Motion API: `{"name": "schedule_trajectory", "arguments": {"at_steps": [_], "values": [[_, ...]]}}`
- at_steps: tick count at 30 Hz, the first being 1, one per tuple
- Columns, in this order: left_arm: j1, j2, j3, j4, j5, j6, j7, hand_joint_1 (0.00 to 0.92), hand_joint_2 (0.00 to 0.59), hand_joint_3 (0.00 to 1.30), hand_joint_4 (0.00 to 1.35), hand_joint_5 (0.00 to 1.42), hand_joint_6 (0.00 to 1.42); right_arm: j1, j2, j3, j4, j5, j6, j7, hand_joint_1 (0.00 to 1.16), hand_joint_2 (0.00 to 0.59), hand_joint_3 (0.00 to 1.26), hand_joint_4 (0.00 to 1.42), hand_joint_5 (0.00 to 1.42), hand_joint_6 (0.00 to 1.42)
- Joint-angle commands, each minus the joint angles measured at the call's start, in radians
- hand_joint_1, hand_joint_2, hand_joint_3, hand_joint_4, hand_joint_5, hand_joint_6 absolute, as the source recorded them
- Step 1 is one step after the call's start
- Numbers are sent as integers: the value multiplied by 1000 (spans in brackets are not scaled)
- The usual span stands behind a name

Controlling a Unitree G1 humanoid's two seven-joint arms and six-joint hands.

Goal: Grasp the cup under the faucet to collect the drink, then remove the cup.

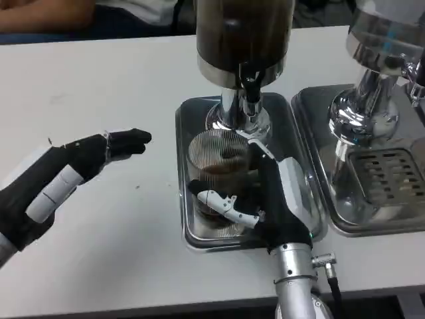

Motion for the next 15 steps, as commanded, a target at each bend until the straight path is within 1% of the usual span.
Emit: {"name": "schedule_trajectory", "arguments": {"at_steps": [1,7,8,15], "values": [[10,14,5,-9,10,6,8,0,71,326,191,199,141,34,-4,8,25,-26,17,-79,816,204,403,601,792,1199],[6,12,1,-9,12,5,5,0,77,319,194,204,141,43,-17,8,14,-46,2,-184,848,207,510,712,917,1301],[5,13,1,-8,12,6,4,0,77,319,194,204,141,45,-19,7,12,-47,1,-195,853,207,535,730,945,1318],[2,12,-5,-5,12,7,0,0,77,318,194,205,141,68,-35,-10,-10,-40,-16,-254,872,201,585,783,1010,1379]]}}
